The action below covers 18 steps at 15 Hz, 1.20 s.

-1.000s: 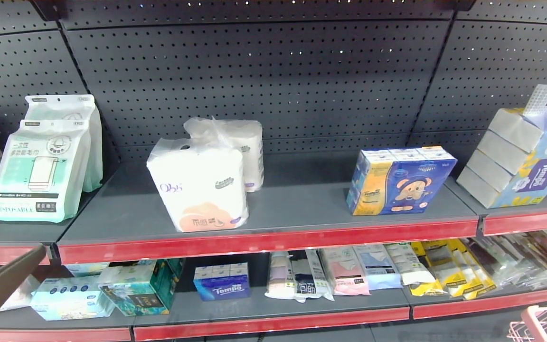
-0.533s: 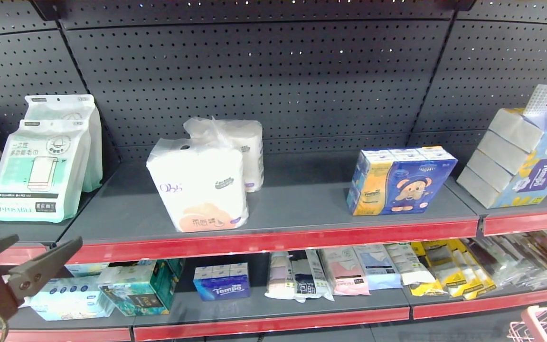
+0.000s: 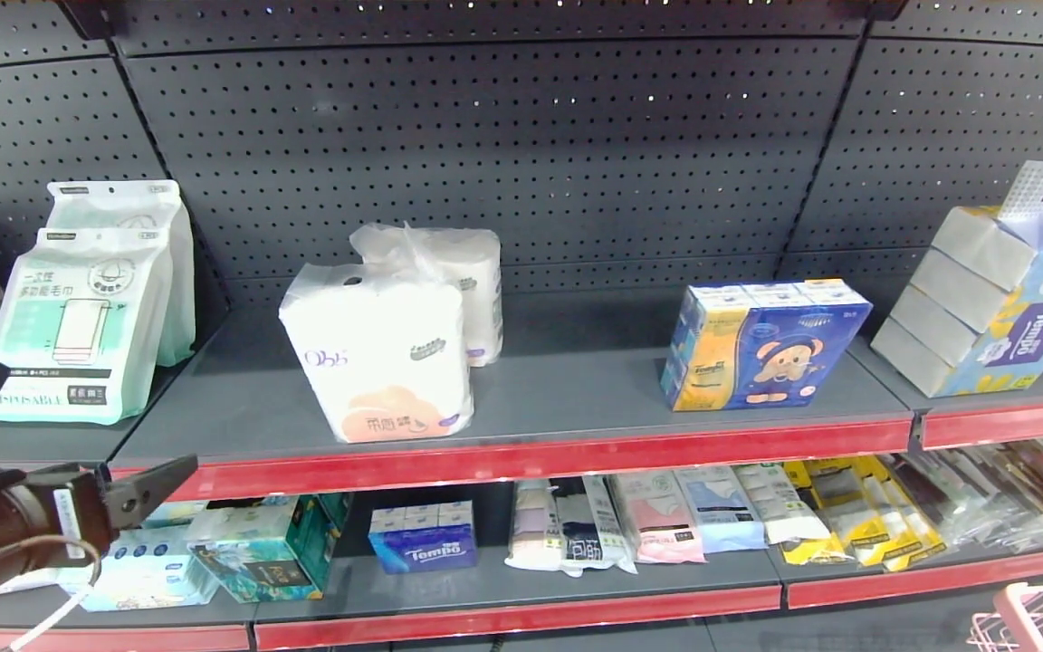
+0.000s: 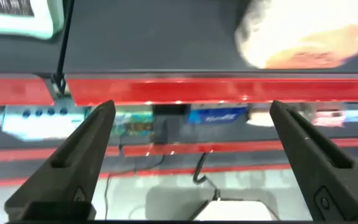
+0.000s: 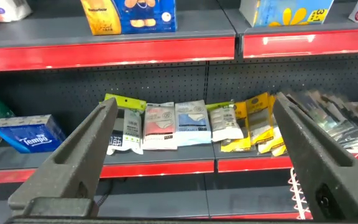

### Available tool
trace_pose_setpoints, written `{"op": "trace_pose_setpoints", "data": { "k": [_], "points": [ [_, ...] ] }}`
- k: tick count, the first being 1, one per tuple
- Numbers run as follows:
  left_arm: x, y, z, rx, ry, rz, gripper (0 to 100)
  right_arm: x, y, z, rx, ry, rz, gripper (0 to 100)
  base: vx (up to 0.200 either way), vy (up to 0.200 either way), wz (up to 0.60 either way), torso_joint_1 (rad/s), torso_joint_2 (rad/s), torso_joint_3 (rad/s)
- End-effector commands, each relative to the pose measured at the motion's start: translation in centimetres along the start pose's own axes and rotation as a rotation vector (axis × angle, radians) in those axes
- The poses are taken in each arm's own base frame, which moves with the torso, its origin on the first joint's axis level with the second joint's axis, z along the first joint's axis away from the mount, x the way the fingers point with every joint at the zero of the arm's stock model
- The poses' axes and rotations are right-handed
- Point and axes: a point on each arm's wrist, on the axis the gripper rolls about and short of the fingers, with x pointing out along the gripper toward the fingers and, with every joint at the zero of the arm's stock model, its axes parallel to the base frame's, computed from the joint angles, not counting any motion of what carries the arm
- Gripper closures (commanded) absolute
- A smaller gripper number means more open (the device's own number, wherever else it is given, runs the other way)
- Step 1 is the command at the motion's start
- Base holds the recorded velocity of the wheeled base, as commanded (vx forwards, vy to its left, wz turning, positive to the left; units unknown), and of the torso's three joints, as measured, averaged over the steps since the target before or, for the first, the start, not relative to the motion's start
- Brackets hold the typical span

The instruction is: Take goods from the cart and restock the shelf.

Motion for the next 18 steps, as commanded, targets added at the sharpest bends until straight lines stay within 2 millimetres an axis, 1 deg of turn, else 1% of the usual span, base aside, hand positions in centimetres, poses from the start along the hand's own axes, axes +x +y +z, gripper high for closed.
{"op": "trace_pose_setpoints", "data": {
  "k": [1, 4, 7, 10, 12, 14, 16, 18],
  "points": [
    [4.3, 0.6, 1.1, -0.014, 0.091, 0.049, 0, 0.0, 0.0, 0.0, 0.000, 0.000, 0.000, 0, 0.000, 0.000, 0.00, 0.000, 0.00, 0.000],
    [9.2, 0.3, 3.5, -0.006, 0.048, 0.040, 0, 0.0, 0.0, 0.0, 0.000, 0.002, 0.000, 0, 0.000, 0.000, 0.00, 0.000, 0.00, 0.000],
    [12.3, 0.3, 3.7, 0.002, 0.005, 0.025, 0, 0.0, 0.0, 0.0, 0.000, 0.002, 0.000, 0, 0.000, 0.000, 0.00, 0.000, 0.00, 0.000],
    [13.4, 0.2, 3.4, 0.005, 0.032, -0.019, 0, 0.0, 0.0, 0.0, 0.000, 0.002, 0.000, 0, 0.000, 0.000, 0.00, 0.000, 0.00, 0.000],
    [14.2, -0.4, 3.1, 0.021, 0.051, -0.037, 0, 0.0, 0.0, 0.0, 0.000, 0.000, 0.000, 0, 0.000, 0.000, 0.00, 0.000, 0.00, 0.000],
    [14.6, -0.6, 3.3, 0.029, 0.038, -0.043, 0, 0.0, 0.0, 0.0, 0.000, 0.000, 0.000, 0, 0.000, 0.000, 0.00, 0.000, 0.00, 0.000],
    [15.4, -0.6, 3.3, 0.037, 0.039, -0.038, 0, 0.0, 0.0, 0.0, 0.000, 0.000, 0.000, 0, 0.000, 0.000, 0.00, 0.000, 0.00, 0.000],
    [15.7, -0.5, 3.4, 0.042, 0.040, -0.036, 0, 0.0, 0.0, 0.0, 0.000, 0.002, 0.000, 0, 0.000, 0.000, 0.00, 0.000, 0.00, 0.000]
  ]
}}
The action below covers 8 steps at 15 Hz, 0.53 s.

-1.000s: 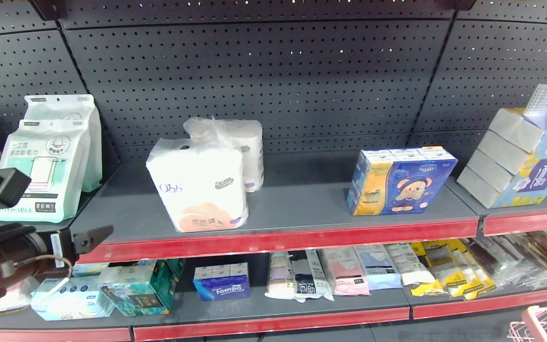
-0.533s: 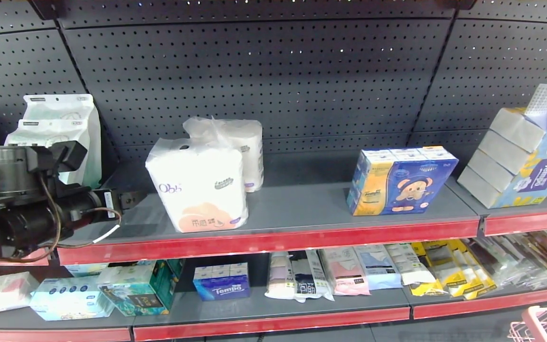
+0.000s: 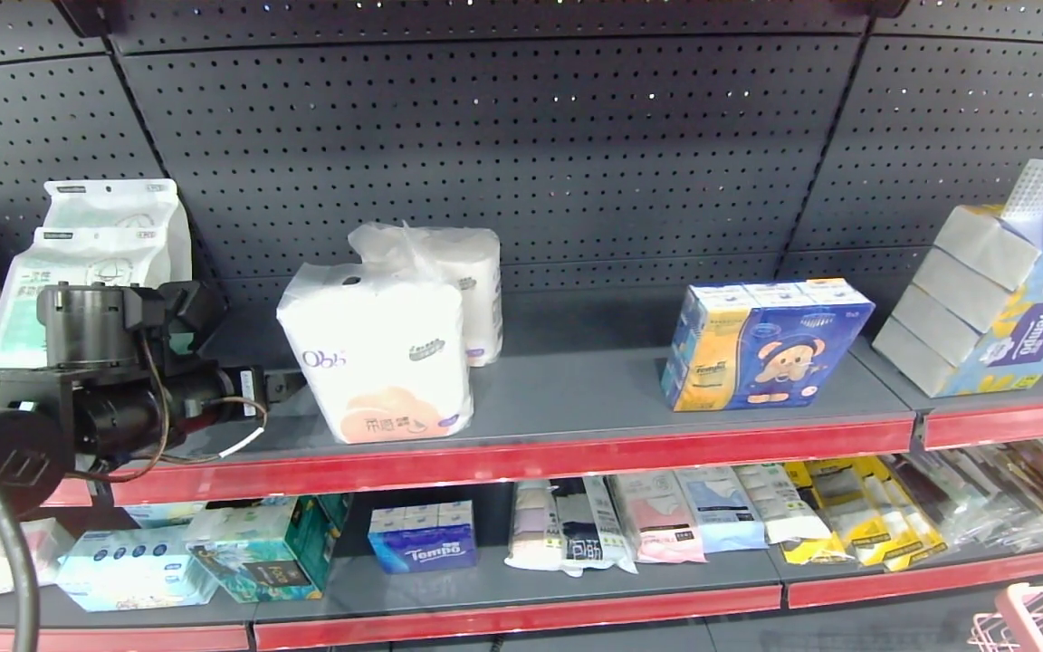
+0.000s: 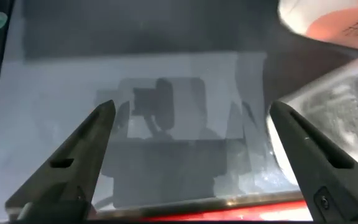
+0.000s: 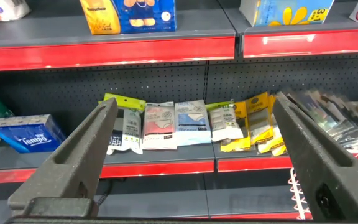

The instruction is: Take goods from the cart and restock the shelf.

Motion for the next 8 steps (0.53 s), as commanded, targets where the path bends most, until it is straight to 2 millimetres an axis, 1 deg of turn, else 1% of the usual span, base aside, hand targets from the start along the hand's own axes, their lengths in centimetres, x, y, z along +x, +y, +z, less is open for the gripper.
{"op": "trace_pose_setpoints", "data": {
  "k": [1, 8],
  "points": [
    [0.37, 0.04, -0.10, 0.000, 0.009, 0.000, 0, 0.01, 0.00, 0.02, 0.000, -0.001, 0.001, 0, 0.000, 0.000, 0.00, 0.000, 0.00, 0.000],
    [0.99, 0.05, -0.63, 0.016, 0.037, 0.002, 0, 0.01, 0.00, 0.02, 0.000, -0.001, 0.001, 0, 0.000, 0.000, 0.00, 0.000, 0.00, 0.000]
  ]
}}
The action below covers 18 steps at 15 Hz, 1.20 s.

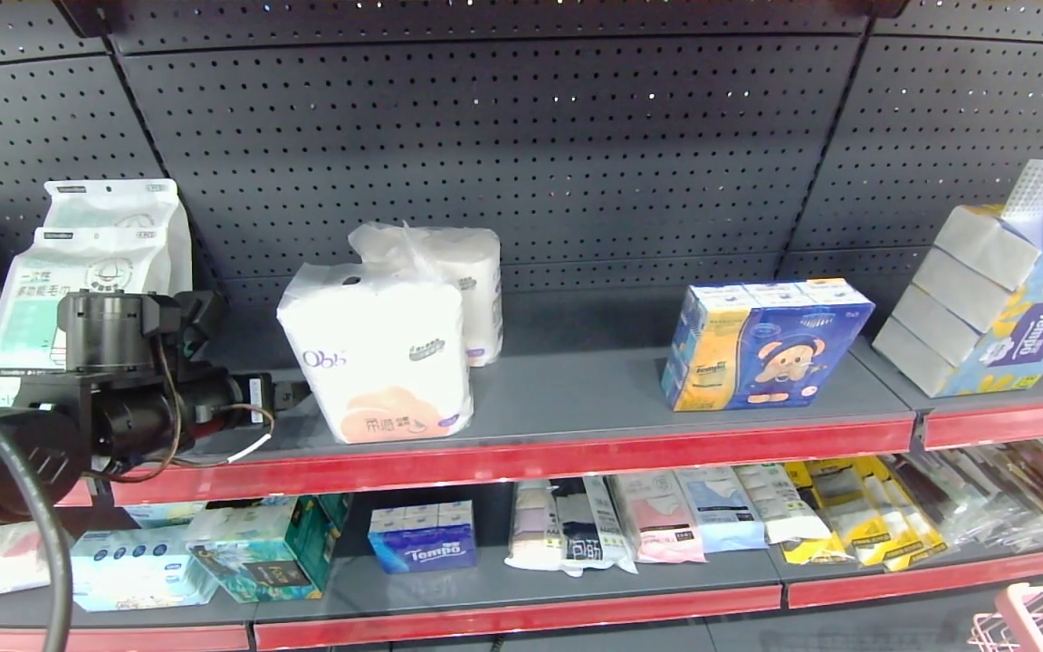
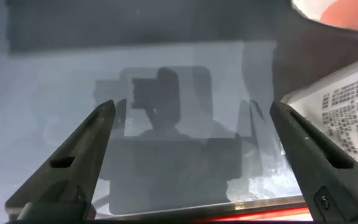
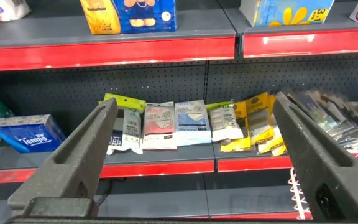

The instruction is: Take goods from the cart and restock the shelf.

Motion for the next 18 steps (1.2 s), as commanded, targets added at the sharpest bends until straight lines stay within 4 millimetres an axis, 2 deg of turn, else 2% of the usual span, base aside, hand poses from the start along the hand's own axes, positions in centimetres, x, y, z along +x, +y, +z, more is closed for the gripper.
{"op": "trace_pose_setpoints", "data": {
  "k": [1, 9, 18],
  "points": [
    [0.2, -0.1, -0.1, 0.001, 0.005, -0.002, 0, 0.0, 0.0, 0.0, 0.000, 0.001, 0.000, 0, 0.000, 0.000, 0.00, 0.000, 0.00, 0.000],
    [1.2, -0.9, 0.2, 0.013, -0.002, -0.026, 0, 0.0, 0.0, 0.0, 0.000, 0.001, 0.000, 0, 0.000, 0.000, 0.00, 0.000, 0.00, 0.000],
    [1.5, -1.5, 0.2, 0.037, -0.003, -0.044, 0, 0.0, 0.0, 0.0, 0.000, 0.000, 0.000, 0, 0.000, 0.000, 0.00, 0.000, 0.00, 0.000]
  ]
}}
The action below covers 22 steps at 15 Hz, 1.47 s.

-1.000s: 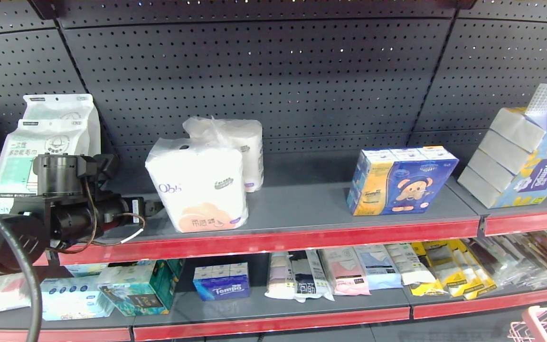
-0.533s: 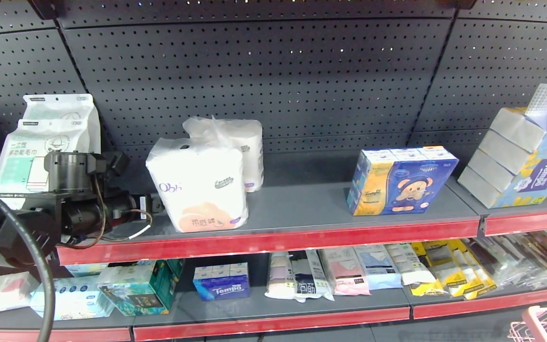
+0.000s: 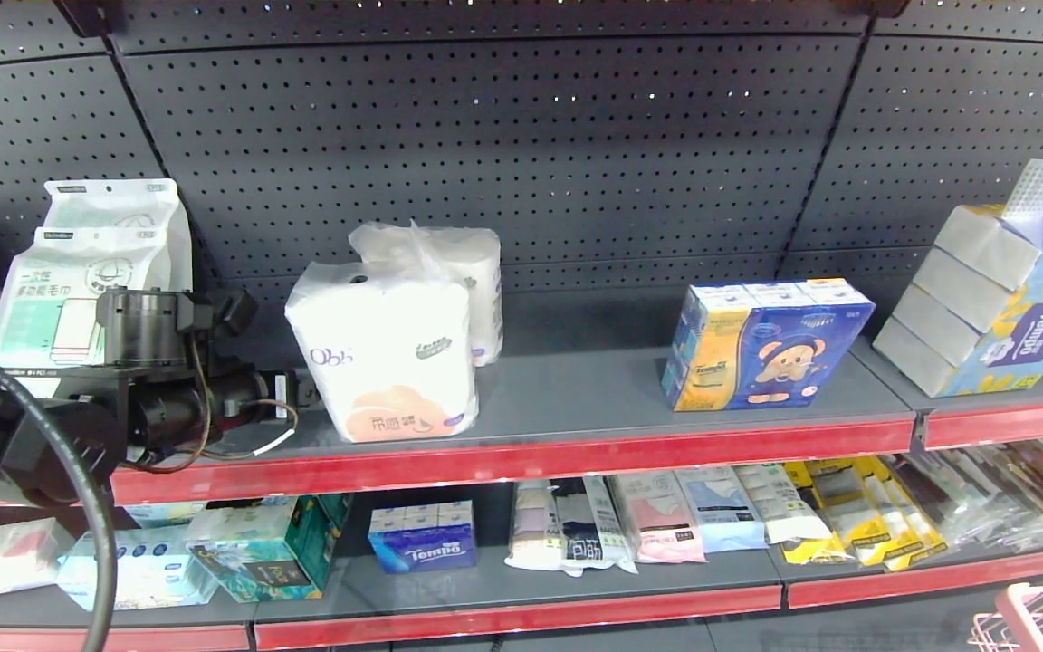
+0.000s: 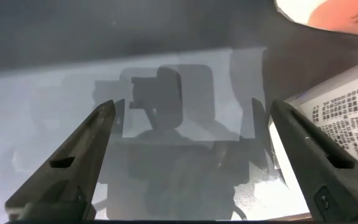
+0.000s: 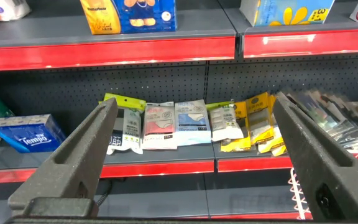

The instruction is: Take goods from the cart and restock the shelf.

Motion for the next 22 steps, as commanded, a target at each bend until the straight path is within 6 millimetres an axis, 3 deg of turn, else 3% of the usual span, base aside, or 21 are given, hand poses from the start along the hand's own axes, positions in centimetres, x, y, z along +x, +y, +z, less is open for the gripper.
{"op": "trace_pose_setpoints", "data": {
  "k": [1, 22],
  "points": [
    [0.0, -0.3, 0.1, 0.005, -0.004, -0.009, 0, 0.0, 0.0, 0.0, 0.000, 0.000, 0.000, 0, 0.000, 0.000, 0.00, 0.000, 0.00, 0.000],
    [0.5, -1.5, 0.2, 0.037, -0.004, -0.040, 0, 0.0, 0.0, 0.0, 0.000, 0.000, 0.000, 0, 0.000, 0.000, 0.00, 0.000, 0.00, 0.000]
  ]
}}
